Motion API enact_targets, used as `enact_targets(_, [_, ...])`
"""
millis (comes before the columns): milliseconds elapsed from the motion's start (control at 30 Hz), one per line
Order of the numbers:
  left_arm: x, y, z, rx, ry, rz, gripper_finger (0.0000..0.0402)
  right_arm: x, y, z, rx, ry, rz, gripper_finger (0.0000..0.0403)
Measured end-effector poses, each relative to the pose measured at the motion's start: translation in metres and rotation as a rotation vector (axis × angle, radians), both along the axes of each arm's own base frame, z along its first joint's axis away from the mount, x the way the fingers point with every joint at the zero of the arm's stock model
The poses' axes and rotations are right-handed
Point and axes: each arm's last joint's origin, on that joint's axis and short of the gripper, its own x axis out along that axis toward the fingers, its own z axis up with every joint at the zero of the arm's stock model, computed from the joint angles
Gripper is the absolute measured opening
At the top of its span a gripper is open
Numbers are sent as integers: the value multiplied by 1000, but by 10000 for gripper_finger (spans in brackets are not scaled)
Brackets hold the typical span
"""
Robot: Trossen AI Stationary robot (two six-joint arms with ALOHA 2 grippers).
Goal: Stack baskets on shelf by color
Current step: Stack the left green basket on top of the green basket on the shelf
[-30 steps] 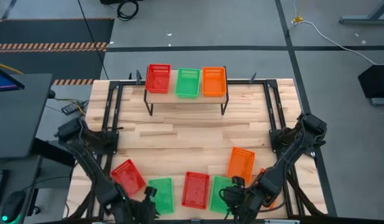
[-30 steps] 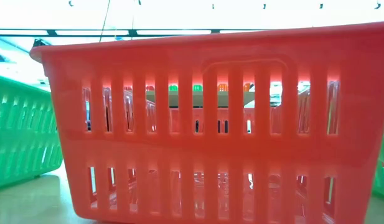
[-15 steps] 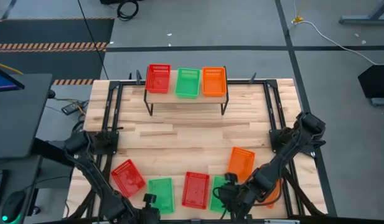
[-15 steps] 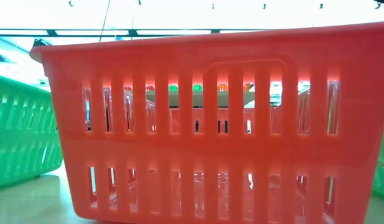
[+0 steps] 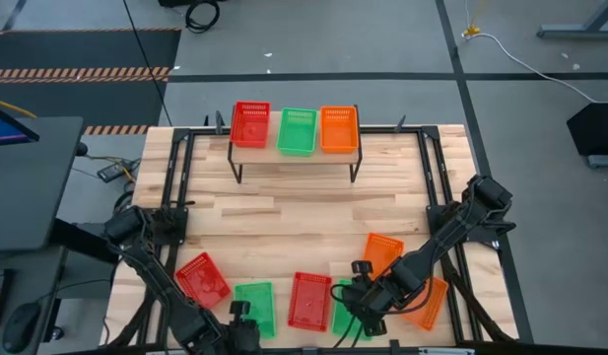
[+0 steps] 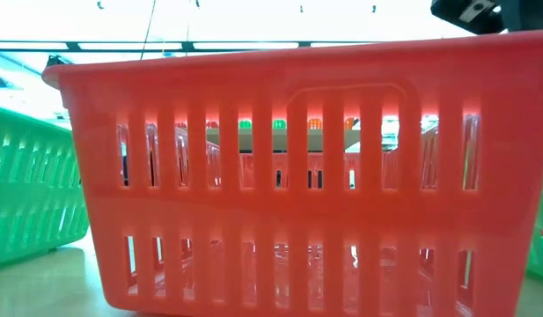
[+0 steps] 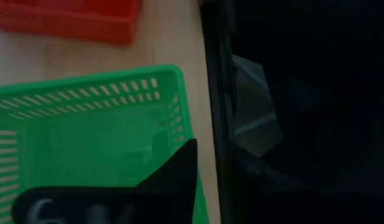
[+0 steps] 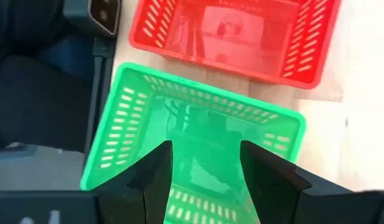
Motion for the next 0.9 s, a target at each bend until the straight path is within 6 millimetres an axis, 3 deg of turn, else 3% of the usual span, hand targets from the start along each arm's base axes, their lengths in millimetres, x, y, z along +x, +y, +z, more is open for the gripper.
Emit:
enact_targets(367, [0,4,-2,-28,57,60,154,1,0,0,-16,-21,-27,194])
enact_targets(533, [4,5,-7,-5,53,46,154,3,1,1,6,-43,-39,194])
enact_targets(900, [9,-2,-45,16,193,-11,149,21,17,18,164,-297,20,194])
